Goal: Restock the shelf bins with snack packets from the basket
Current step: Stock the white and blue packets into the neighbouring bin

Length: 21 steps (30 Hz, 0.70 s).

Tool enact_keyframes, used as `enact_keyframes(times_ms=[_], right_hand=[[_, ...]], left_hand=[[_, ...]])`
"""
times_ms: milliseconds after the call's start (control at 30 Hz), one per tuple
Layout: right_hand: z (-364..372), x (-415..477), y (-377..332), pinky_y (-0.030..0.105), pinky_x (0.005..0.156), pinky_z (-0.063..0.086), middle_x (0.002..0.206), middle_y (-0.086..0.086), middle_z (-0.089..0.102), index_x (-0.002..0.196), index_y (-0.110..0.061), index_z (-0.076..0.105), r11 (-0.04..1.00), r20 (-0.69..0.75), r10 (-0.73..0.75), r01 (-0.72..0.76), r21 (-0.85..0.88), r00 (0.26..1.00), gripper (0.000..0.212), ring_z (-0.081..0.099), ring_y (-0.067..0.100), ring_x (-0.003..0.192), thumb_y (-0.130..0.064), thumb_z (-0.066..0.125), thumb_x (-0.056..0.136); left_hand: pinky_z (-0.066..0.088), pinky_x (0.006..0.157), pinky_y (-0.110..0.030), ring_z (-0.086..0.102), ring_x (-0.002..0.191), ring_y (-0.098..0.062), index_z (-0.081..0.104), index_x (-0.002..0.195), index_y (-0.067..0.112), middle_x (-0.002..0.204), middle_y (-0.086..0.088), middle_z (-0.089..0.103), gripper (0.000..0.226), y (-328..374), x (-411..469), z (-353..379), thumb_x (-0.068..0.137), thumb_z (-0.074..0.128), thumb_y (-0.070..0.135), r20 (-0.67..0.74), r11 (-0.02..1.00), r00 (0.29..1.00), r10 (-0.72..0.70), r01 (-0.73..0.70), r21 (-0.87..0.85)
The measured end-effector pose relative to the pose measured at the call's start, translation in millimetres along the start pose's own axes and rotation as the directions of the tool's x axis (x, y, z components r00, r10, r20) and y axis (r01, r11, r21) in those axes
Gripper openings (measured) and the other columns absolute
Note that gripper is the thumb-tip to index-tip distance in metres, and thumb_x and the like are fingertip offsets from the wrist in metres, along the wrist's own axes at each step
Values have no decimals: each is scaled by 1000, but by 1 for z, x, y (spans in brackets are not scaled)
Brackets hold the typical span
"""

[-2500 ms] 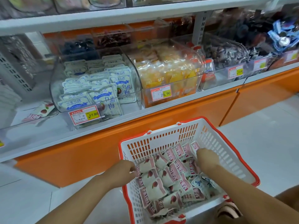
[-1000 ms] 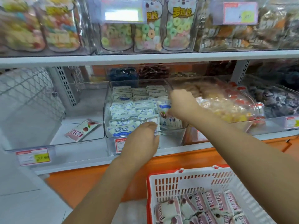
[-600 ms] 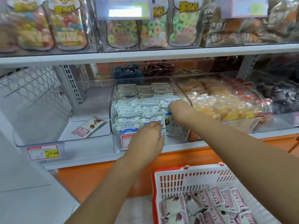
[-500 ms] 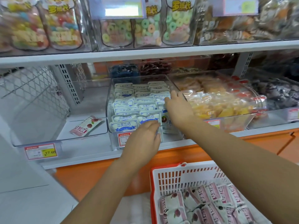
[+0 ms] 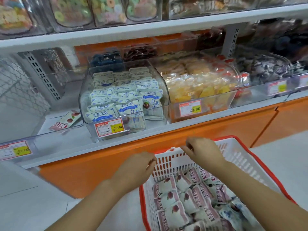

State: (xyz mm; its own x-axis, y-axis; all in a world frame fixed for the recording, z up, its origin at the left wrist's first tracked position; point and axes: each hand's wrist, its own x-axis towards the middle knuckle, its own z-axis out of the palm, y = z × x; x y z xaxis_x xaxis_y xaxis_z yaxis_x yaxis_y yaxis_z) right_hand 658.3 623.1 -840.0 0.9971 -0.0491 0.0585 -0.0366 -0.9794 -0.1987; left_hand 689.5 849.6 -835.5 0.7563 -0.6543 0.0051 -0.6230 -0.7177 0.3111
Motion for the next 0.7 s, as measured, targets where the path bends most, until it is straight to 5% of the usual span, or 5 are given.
enact_keyframes(times_ms=[167, 367, 500, 567, 700], right_hand=[[89, -44, 85, 27, 68, 48, 89, 4, 62, 95, -10, 60, 871, 290, 436, -480, 102, 852, 22, 56, 17, 76, -31, 56, 92], [156, -103, 152, 34, 98, 42, 134, 15, 50, 136, -7, 44, 666, 570, 644, -741, -88, 511, 82, 51, 28, 119, -70, 44, 83], [148, -111, 151, 30, 109, 33, 147, 8, 39, 146, -9, 29, 721, 660, 589, -672, -167, 467, 82, 41, 23, 132, -62, 52, 87], [145, -109, 147, 28, 107, 36, 145, 10, 39, 143, -7, 32, 742, 652, 584, -643, -188, 483, 59, 43, 22, 129, -41, 45, 96], [153, -113, 142, 24, 76, 49, 114, 6, 64, 110, -9, 59, 777, 530, 609, -580, -246, 591, 23, 61, 18, 95, -14, 43, 95]], left_hand=[[46, 92, -20, 56, 112, -10, 54, 129, 22, 132, 6, 56, 34, -7, -9, 48, 99, 43, 32, 317, 999, 947, -54, 51, 19], [45, 93, -23, 54, 115, -12, 54, 131, 20, 132, 1, 57, 36, -21, -11, 67, 99, 44, 33, 438, 992, 893, -106, 65, 107], [44, 94, -23, 54, 116, -12, 54, 131, 19, 133, 2, 57, 36, -20, -6, 68, 98, 45, 31, 422, 990, 899, -120, 77, 118], [45, 94, -23, 55, 115, -12, 54, 132, 18, 133, 1, 57, 37, -19, -4, 69, 99, 44, 31, 425, 989, 896, -129, 85, 121], [46, 96, -27, 56, 114, -13, 54, 132, 17, 132, 0, 58, 39, -18, -2, 69, 99, 43, 32, 437, 987, 889, -140, 91, 131]])
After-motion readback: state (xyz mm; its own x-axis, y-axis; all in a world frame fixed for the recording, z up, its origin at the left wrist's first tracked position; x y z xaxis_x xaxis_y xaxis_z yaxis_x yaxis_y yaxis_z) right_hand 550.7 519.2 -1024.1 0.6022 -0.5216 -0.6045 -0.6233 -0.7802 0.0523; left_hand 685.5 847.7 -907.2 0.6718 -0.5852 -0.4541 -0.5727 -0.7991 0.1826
